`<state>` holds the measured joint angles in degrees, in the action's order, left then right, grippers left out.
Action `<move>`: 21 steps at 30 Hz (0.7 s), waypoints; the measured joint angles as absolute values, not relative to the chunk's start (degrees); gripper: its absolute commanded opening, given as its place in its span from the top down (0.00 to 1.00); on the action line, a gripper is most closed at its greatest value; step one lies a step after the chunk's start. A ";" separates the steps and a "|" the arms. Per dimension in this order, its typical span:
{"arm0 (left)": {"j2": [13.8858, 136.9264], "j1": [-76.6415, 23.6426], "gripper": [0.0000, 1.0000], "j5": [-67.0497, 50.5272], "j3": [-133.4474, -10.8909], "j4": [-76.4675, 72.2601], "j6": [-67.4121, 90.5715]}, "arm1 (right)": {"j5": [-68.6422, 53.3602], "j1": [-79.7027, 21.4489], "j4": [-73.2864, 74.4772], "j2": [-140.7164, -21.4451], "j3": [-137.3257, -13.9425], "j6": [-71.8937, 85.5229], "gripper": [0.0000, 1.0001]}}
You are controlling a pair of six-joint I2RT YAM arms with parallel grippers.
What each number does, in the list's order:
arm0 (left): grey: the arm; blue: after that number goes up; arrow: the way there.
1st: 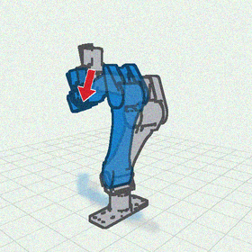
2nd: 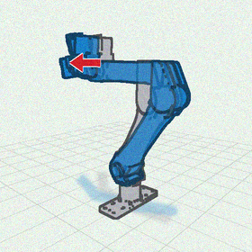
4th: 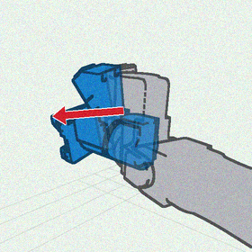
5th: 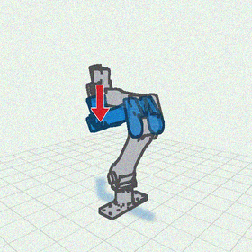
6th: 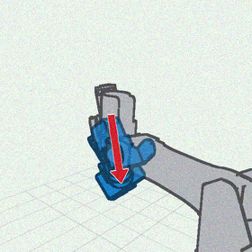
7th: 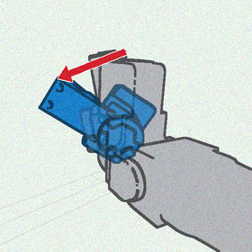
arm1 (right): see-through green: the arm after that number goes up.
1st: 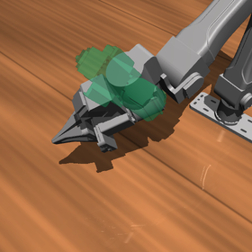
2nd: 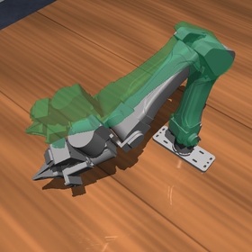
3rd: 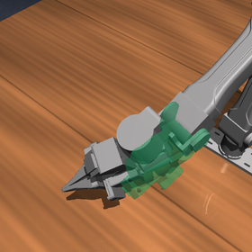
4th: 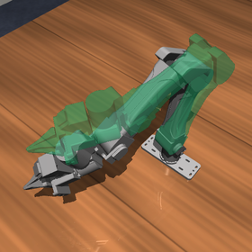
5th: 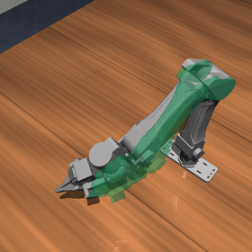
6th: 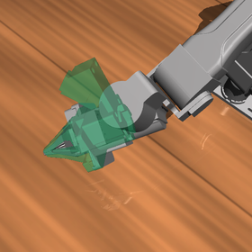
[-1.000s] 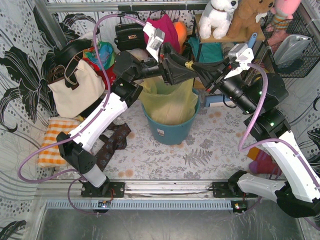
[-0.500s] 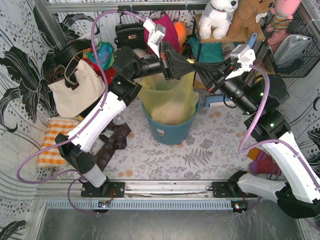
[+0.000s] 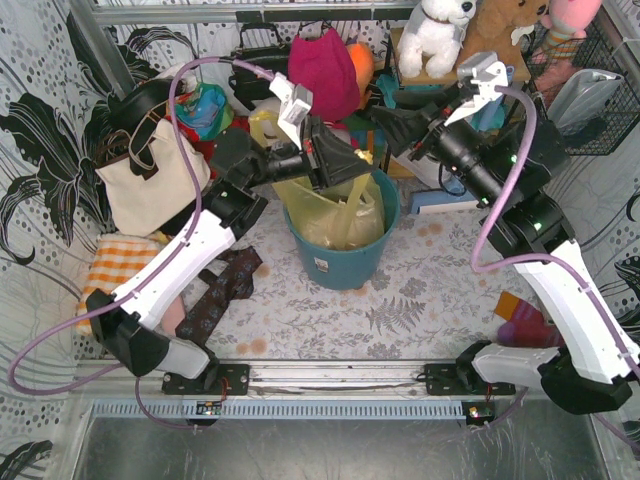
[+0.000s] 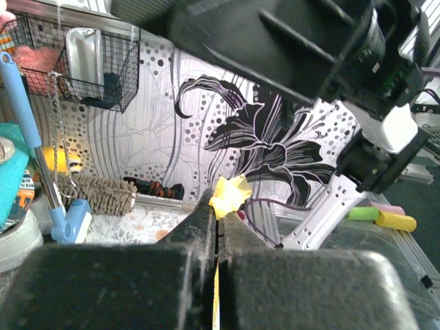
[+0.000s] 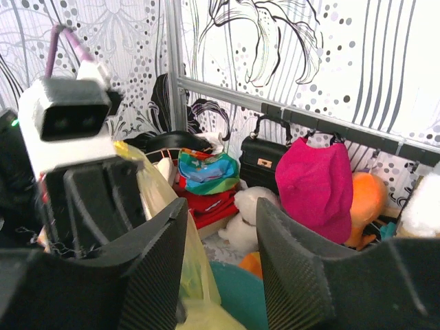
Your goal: Tie the trash bag
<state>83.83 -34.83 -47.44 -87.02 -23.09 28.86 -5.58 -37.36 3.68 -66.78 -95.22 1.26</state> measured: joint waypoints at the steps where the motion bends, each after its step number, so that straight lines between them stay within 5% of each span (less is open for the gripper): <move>1: 82.78 -34.83 1.00 -47.59 -85.52 -23.59 28.84 | -5.82 -37.36 4.05 -67.88 -96.55 1.61 0.50; 21: 66.57 -35.64 1.00 -48.49 -58.78 -38.30 28.60 | -19.33 -37.78 12.67 -84.58 -110.83 6.70 0.15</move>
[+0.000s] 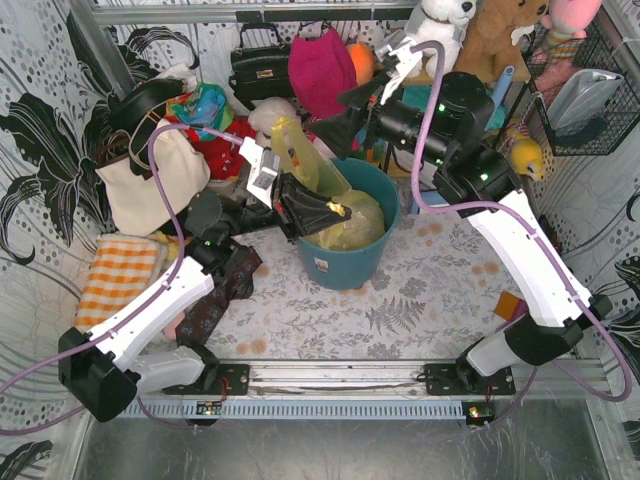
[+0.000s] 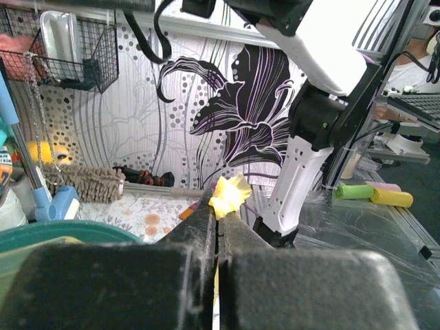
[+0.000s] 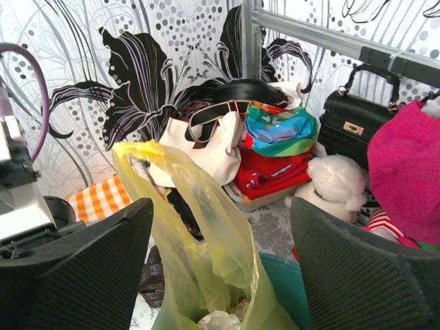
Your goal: Tie the trash bag
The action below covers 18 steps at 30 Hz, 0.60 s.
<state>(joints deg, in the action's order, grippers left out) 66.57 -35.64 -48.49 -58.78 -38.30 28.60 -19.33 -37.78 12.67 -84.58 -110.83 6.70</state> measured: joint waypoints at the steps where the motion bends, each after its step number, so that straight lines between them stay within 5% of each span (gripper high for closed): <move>1: 66.04 -35.64 1.00 -48.29 -57.82 -38.79 28.67 | -19.55 -38.22 13.02 -85.34 -111.87 6.68 0.14; 18: 63.16 -35.64 1.00 -46.41 -55.18 -40.27 29.08 | -16.88 -47.53 21.74 -95.61 -127.72 0.40 0.22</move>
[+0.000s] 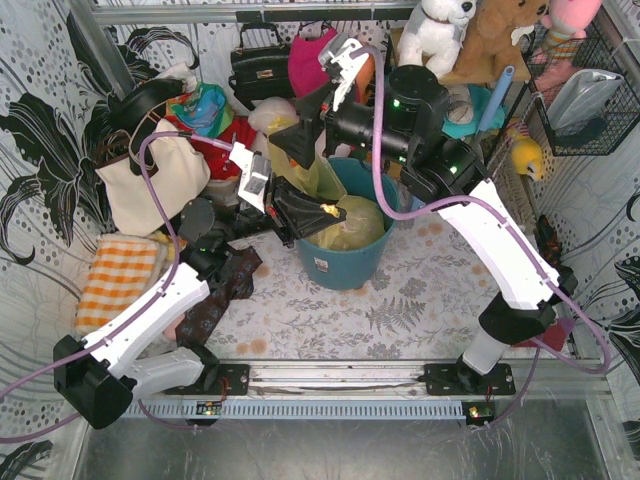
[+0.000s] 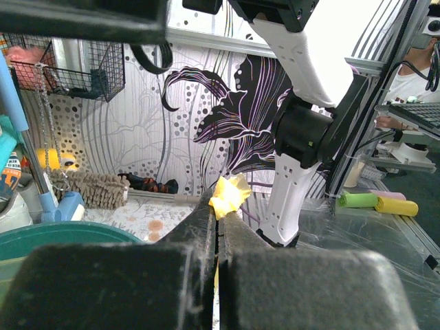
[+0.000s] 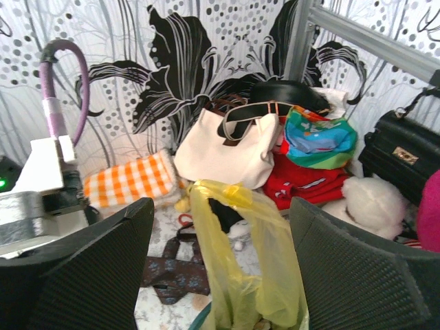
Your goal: Tie the trash bag
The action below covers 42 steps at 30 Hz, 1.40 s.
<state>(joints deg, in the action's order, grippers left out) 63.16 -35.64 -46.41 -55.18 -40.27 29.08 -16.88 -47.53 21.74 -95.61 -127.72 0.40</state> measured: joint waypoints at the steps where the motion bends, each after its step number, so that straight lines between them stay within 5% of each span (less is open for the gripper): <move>1: 63.20 -35.64 1.00 -46.44 -55.18 -40.38 29.17 | -16.49 -47.57 21.93 -96.12 -128.33 -0.05 0.22; 7: 63.24 -35.64 1.00 -46.46 -55.18 -40.40 29.67 | -15.81 -47.64 24.27 -100.33 -132.70 -2.13 0.28; 18: 63.35 -35.64 1.00 -46.46 -55.27 -40.40 29.93 | -15.53 -48.38 26.02 -101.38 -132.77 -4.01 0.99; 26: 67.81 -35.64 1.00 -47.03 -60.51 -42.33 31.53 | -14.96 -48.38 24.47 -99.66 -130.19 -4.10 1.00; 35: 80.38 -35.64 1.00 -51.68 -81.47 -43.83 31.62 | -15.31 -43.48 26.04 -102.74 -139.59 5.10 1.00; 42: 83.02 -35.62 1.00 -52.71 -87.31 -39.68 26.28 | -16.84 -35.05 21.37 -99.57 -128.38 18.11 1.00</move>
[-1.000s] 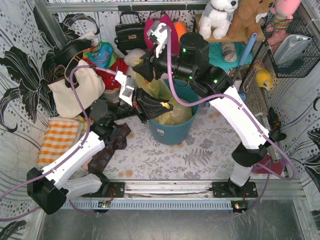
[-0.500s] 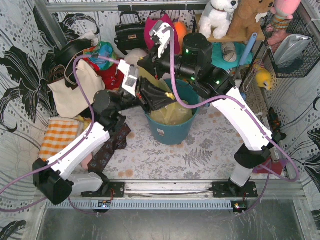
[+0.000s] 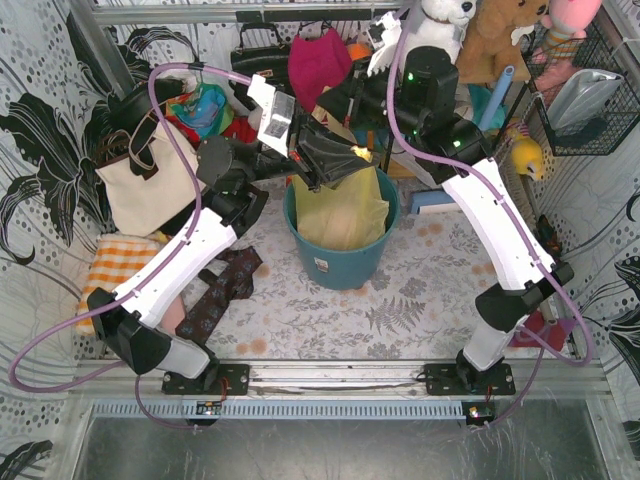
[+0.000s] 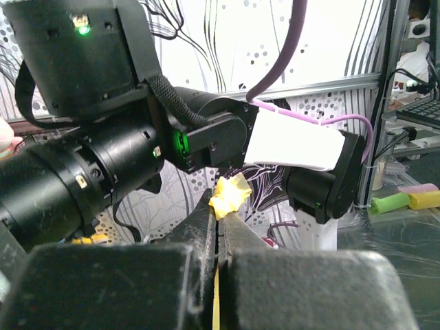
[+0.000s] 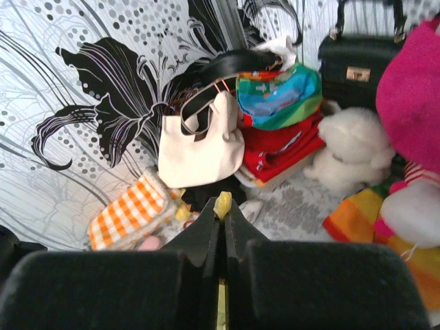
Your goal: Tie the trash bag
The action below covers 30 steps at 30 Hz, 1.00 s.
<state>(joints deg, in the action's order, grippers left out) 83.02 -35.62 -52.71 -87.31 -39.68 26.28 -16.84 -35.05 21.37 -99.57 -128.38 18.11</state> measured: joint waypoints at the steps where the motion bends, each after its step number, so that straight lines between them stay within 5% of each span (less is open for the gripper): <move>1: 83.20 -35.57 1.00 -52.73 -87.31 -39.42 25.89 | -17.06 -34.63 20.84 -99.07 -126.45 19.53 1.00; 16: 83.72 -31.48 1.00 -48.45 -76.31 -49.54 30.24 | -14.09 -33.65 8.08 -82.19 -99.57 31.97 1.00; 30: 81.12 -30.70 1.00 -47.99 -73.01 -56.01 33.87 | -19.79 -33.17 2.13 -88.77 -107.87 41.15 1.00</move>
<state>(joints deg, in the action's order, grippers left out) 81.12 -30.70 -47.99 -73.01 -56.01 33.87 -19.79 -33.17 2.13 -88.77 -107.87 41.15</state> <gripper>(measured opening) 0.010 0.004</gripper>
